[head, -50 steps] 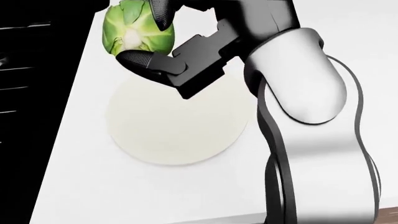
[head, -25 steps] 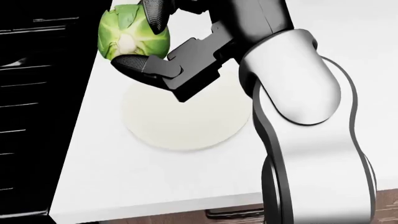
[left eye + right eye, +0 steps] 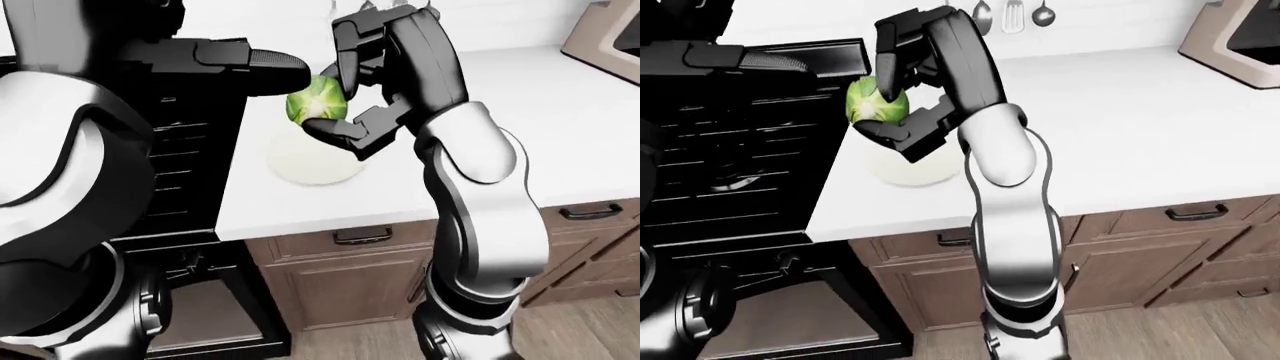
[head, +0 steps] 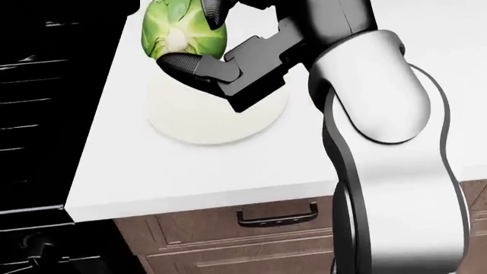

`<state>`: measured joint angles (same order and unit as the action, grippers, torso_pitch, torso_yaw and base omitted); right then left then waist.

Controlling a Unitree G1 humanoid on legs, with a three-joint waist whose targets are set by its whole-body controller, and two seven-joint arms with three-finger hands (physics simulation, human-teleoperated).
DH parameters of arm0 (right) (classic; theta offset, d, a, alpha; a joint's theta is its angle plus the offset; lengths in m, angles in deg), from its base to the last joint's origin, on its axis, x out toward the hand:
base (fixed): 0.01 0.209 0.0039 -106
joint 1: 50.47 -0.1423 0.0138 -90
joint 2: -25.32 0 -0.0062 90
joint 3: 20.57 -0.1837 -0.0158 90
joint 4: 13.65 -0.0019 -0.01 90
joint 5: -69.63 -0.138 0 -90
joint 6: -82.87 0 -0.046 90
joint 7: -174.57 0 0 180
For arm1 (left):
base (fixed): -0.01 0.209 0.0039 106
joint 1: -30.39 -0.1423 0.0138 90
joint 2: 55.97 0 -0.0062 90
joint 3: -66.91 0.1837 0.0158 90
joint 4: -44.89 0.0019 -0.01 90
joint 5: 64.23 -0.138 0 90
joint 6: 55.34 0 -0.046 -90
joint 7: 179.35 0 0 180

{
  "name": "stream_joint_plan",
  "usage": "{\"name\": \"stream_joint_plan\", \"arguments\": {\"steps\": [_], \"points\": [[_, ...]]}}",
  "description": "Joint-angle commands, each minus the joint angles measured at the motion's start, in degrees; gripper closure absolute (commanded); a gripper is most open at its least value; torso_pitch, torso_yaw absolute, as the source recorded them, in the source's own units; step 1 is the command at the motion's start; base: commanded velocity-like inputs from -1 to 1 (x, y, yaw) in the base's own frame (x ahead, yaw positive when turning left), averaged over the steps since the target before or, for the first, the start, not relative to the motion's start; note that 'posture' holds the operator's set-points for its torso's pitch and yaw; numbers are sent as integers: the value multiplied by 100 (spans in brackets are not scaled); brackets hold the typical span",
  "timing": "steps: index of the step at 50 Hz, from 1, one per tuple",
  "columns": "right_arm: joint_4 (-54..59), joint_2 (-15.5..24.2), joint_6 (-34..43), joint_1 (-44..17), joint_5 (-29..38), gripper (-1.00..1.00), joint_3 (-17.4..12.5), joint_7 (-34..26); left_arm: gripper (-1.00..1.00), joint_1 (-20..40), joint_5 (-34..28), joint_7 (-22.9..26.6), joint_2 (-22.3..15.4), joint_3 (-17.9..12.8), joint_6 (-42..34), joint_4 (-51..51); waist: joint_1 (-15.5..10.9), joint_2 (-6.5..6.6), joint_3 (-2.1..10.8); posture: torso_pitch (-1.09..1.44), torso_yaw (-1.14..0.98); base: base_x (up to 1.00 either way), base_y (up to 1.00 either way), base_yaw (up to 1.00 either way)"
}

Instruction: Pick the brussel sprout from the plate and place it in the pan.

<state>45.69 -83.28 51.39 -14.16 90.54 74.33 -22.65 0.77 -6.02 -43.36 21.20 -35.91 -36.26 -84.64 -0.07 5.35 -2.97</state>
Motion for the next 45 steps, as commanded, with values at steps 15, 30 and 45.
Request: {"name": "stream_joint_plan", "arguments": {"steps": [15, 30, 45], "points": [[-138, -12, -136, -154, -36, 100, 52, 48, -100, 147, -89, -17, -25, -109, 74, -47, 71, -880, 213, 0, 0, -10, 0, 0], [-148, -10, -151, -132, -41, 100, 57, 56, -100, 147, -63, -39, -25, -115, 62, -68, 0, -38, 109, 0, 0, -8, 0, 0], [-144, -24, -151, -142, -33, 100, 62, 49, -100, 152, -32, -70, -42, -100, 83, -67, 28, -693, 164, 0, 0, -8, 0, 0]]}}
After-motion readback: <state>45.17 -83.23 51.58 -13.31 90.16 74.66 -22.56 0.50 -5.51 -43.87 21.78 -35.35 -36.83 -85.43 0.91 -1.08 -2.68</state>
